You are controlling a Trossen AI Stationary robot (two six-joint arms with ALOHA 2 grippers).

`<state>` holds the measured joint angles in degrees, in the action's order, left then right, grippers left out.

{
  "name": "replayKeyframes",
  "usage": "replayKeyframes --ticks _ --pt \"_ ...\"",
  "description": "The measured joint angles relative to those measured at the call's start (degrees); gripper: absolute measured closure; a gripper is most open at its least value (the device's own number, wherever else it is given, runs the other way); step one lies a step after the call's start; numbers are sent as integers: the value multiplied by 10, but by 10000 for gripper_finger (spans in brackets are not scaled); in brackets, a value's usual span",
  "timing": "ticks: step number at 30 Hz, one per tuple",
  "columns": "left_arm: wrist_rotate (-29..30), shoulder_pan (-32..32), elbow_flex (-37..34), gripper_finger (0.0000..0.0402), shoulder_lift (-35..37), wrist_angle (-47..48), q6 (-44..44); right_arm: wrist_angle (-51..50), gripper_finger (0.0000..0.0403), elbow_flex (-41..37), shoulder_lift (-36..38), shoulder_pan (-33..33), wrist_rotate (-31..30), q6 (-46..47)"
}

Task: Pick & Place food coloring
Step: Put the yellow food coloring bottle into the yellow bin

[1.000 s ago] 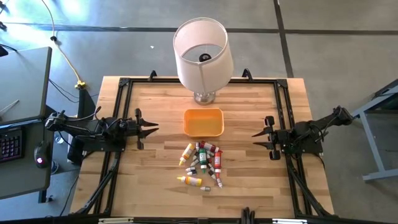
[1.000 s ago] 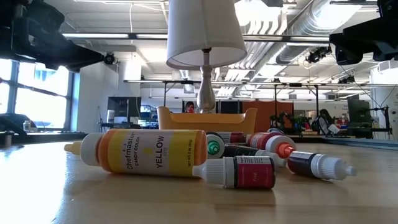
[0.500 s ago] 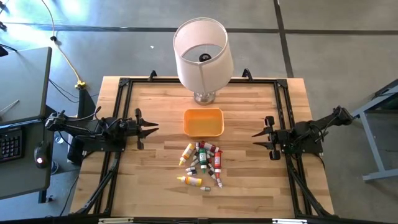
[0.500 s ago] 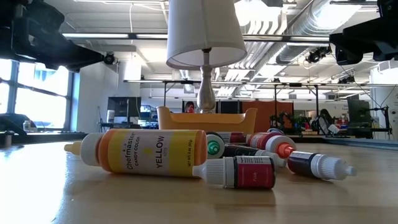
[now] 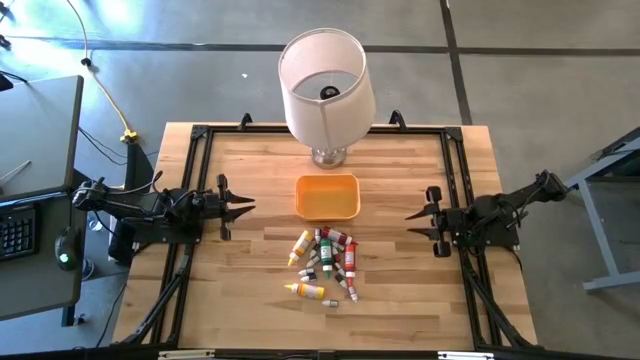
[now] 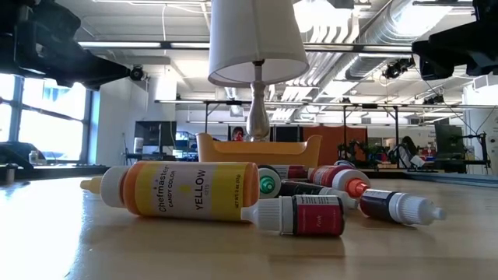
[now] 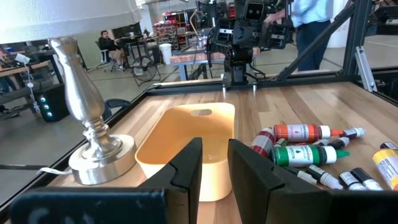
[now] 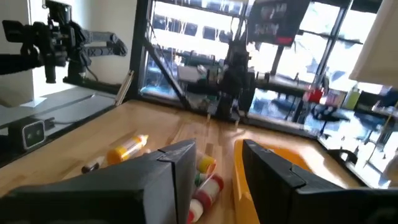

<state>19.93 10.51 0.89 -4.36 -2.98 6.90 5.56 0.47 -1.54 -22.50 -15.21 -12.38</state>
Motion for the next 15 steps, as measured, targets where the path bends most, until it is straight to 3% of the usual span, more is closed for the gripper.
replayKeyframes --ticks 2,6,8,11,15 --pt "-24 0 0 328 0 0 -23 24 279 0 0 0 13 -3" --pt "-137 0 0 328 0 1 -104 58 279 0 0 0 60 16" --pt "-152 0 0 328 0 2 -129 64 279 0 0 0 64 17" --pt "-150 0 0 328 0 16 -192 76 279 0 0 0 39 8" --pt "-151 0 0 328 -8 19 -237 75 279 0 0 0 -39 -36"
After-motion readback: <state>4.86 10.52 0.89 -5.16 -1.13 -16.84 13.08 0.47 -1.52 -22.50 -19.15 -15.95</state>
